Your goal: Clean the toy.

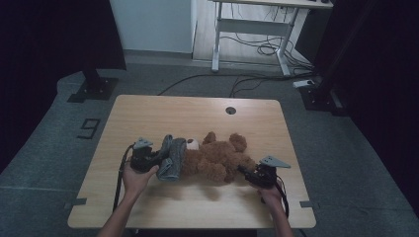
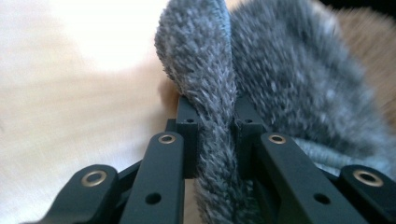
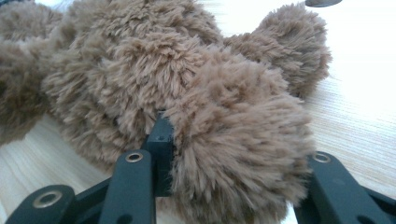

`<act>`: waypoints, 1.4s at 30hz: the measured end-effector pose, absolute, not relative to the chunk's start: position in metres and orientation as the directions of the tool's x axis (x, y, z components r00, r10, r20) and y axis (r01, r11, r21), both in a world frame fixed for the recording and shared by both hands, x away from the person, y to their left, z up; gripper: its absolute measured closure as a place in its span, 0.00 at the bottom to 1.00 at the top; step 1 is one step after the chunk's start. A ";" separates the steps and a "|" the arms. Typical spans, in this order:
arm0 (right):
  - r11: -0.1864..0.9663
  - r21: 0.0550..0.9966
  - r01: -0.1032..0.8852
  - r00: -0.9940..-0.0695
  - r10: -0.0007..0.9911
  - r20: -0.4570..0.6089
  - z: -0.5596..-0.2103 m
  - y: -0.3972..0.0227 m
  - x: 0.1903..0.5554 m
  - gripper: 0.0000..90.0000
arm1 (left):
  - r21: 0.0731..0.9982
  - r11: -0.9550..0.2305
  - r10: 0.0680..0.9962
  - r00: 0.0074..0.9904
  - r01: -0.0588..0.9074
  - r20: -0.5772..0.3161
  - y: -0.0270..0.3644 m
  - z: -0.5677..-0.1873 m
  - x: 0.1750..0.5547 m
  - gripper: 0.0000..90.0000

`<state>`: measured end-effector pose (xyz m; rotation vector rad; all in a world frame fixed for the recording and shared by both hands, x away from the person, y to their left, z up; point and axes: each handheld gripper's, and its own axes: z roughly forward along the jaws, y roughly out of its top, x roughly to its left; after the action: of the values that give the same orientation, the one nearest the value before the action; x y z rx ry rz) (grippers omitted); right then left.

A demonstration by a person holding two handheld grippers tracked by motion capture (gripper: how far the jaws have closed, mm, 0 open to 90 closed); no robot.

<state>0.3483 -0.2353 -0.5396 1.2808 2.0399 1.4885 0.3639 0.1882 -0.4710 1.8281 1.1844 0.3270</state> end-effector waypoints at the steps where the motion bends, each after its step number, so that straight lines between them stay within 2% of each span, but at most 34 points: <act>1: 0.066 0.878 0.474 -0.557 0.795 0.242 -0.539 -0.236 0.347 0.62 | 0.797 -0.131 0.830 0.505 0.590 -0.238 0.188 -0.471 0.364 0.85; 2: 0.075 0.880 0.469 -0.561 0.795 0.232 -0.539 -0.236 0.347 0.62 | 0.822 -0.131 0.820 0.526 0.555 -0.225 0.183 -0.452 0.365 0.85; 5: 0.119 0.884 0.452 -0.572 0.799 0.185 -0.539 -0.234 0.345 0.63 | 0.838 -0.139 0.813 0.544 0.527 -0.207 0.175 -0.437 0.369 0.85; 7: 0.131 0.883 0.452 -0.575 0.799 0.175 -0.539 -0.234 0.344 0.63 | 0.846 -0.161 0.803 0.566 0.508 -0.187 0.153 -0.421 0.381 0.85; 11: 0.138 0.884 0.447 -0.582 0.795 0.170 -0.540 -0.235 0.343 0.63 | 0.825 -0.189 0.798 0.573 0.533 -0.187 0.135 -0.425 0.395 0.84; 12: 0.141 0.884 0.446 -0.586 0.792 0.169 -0.540 -0.236 0.343 0.63 | 0.795 -0.219 0.802 0.568 0.566 -0.184 0.123 -0.437 0.402 0.84; 16: 0.136 0.884 0.448 -0.595 0.783 0.181 -0.539 -0.238 0.341 0.62 | 0.794 -0.201 0.802 0.561 0.574 -0.203 0.123 -0.456 0.402 0.84; 19: 0.152 0.886 0.437 -0.612 0.773 0.169 -0.535 -0.240 0.340 0.57 | 0.801 -0.180 0.793 0.566 0.570 -0.225 0.131 -0.462 0.393 0.85; 22: 0.157 0.887 0.434 -0.620 0.767 0.168 -0.527 -0.243 0.337 0.45 | 0.826 -0.193 0.789 0.584 0.529 -0.190 0.134 -0.469 0.375 0.85; 24: 0.143 0.886 0.441 -0.613 0.769 0.180 -0.521 -0.247 0.335 0.35 | 0.836 -0.186 0.781 0.593 0.517 -0.194 0.137 -0.473 0.368 0.86; 25: 0.143 0.886 0.441 -0.613 0.769 0.180 -0.521 -0.247 0.335 0.35 | 0.836 -0.186 0.781 0.593 0.517 -0.194 0.137 -0.473 0.368 0.86; 26: 0.126 0.893 0.431 -0.612 0.769 0.187 -0.512 -0.251 0.335 0.28 | 0.842 -0.169 0.777 0.595 0.513 -0.206 0.139 -0.478 0.362 0.86; 27: 0.122 0.894 0.431 -0.610 0.769 0.189 -0.509 -0.251 0.335 0.26 | 0.843 -0.158 0.775 0.594 0.514 -0.217 0.141 -0.480 0.360 0.86; 33: 0.051 0.907 0.417 -0.600 0.765 0.233 -0.478 -0.251 0.343 0.23 | 0.849 -0.152 0.767 0.602 0.505 -0.221 0.141 -0.482 0.350 0.86; 35: 0.046 0.894 0.445 -0.596 0.761 0.258 -0.468 -0.243 0.354 0.20 | 0.853 -0.141 0.763 0.605 0.502 -0.229 0.142 -0.483 0.345 0.86; 39: 0.082 0.854 0.514 -0.611 0.733 0.298 -0.474 -0.226 0.365 0.17 | 0.852 -0.124 0.752 0.608 0.508 -0.254 0.146 -0.486 0.341 0.85; 42: 0.151 0.804 0.575 -0.637 0.700 0.324 -0.498 -0.206 0.370 0.14 | 0.851 -0.122 0.748 0.611 0.510 -0.260 0.149 -0.488 0.338 0.85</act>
<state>0.3698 -0.2063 -0.4984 1.2733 2.2843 1.5016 0.3380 0.1491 -0.4876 1.7824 1.0244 0.2812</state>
